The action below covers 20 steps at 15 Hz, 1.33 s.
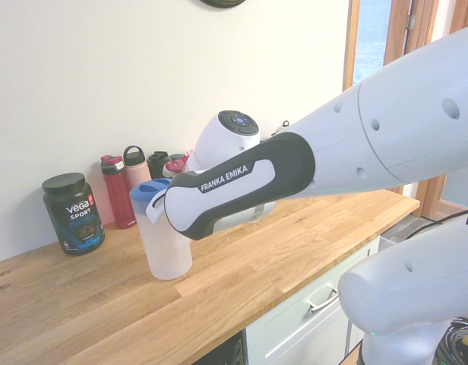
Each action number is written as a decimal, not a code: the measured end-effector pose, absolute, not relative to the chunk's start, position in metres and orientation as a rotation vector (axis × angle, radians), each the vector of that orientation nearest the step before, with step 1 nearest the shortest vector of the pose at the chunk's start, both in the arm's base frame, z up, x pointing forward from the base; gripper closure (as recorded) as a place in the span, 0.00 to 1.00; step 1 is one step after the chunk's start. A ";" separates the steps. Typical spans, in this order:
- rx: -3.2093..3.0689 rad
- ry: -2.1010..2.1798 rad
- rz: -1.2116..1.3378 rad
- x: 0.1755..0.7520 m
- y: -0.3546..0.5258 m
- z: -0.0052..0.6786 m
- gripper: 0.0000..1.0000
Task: Pour me some water
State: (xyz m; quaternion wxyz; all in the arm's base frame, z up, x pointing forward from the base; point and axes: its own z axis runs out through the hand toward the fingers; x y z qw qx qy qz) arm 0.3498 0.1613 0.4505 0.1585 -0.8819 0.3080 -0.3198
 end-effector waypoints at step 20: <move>-2.758 0.827 -0.352 0.285 0.086 0.524 0.00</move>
